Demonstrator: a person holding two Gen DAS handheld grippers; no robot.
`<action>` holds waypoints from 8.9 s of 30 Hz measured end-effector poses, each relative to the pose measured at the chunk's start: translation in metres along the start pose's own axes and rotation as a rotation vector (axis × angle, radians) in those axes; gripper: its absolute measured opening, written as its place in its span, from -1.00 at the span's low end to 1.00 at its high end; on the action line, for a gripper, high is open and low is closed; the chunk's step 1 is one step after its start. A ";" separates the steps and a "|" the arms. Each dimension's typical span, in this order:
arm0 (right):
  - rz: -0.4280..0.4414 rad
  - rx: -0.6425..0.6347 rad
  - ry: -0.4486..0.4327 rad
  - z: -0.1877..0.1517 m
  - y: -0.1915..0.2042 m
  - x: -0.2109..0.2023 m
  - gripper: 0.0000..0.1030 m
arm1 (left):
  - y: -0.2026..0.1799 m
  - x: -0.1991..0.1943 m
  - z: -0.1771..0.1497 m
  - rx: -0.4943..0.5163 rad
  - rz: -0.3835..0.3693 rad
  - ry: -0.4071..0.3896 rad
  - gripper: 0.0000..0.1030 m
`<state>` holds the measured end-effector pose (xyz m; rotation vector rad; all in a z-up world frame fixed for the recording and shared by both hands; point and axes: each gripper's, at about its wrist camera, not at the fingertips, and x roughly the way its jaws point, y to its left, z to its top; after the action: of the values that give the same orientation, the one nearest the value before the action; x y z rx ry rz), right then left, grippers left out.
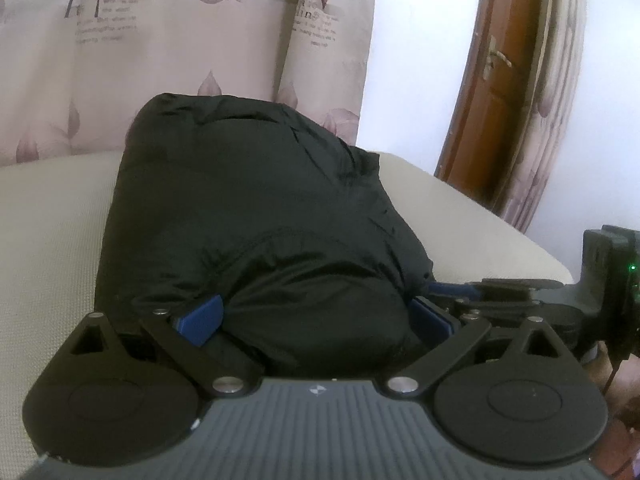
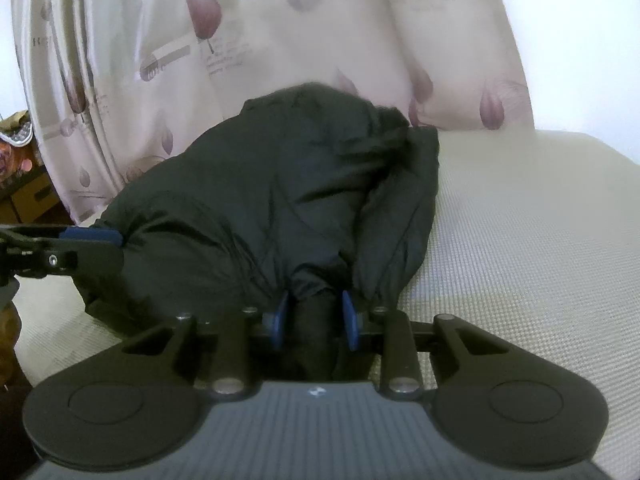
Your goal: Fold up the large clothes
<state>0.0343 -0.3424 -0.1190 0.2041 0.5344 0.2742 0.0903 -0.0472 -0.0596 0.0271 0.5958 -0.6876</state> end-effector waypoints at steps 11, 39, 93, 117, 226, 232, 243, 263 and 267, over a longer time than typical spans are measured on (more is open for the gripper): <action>-0.023 -0.023 -0.019 -0.003 0.004 0.001 -0.48 | -0.001 0.004 -0.001 0.025 0.017 0.017 0.91; -0.028 -0.014 -0.026 -0.003 0.000 0.001 -0.48 | -0.006 0.021 -0.017 0.118 0.049 0.033 0.97; -0.056 -0.269 0.252 0.143 0.013 0.180 -0.40 | 0.035 0.008 -0.019 0.082 0.039 0.009 0.97; -0.242 -0.392 0.175 0.095 0.048 0.051 -0.21 | 0.029 0.012 -0.019 0.094 0.074 0.028 1.00; 0.401 0.384 0.157 0.066 0.064 0.066 -0.24 | 0.178 -0.079 -0.003 -0.349 0.019 0.055 0.51; 0.254 0.331 0.123 0.062 0.072 0.051 0.20 | 0.130 -0.104 -0.004 -0.135 0.247 -0.102 1.00; -0.076 -0.005 -0.209 0.047 0.164 -0.070 0.95 | 0.052 -0.139 0.003 -0.062 0.505 -0.204 1.00; -0.061 -0.060 -0.240 0.019 0.211 -0.112 0.98 | -0.005 -0.192 0.013 -0.128 0.668 -0.298 1.00; -0.091 -0.071 -0.237 0.019 0.215 -0.112 0.99 | -0.017 -0.189 0.008 -0.059 0.667 -0.298 1.00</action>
<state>-0.0920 -0.1767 0.0062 0.1409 0.2981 0.1774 -0.0323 0.0488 0.0493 0.0634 0.2871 -0.0213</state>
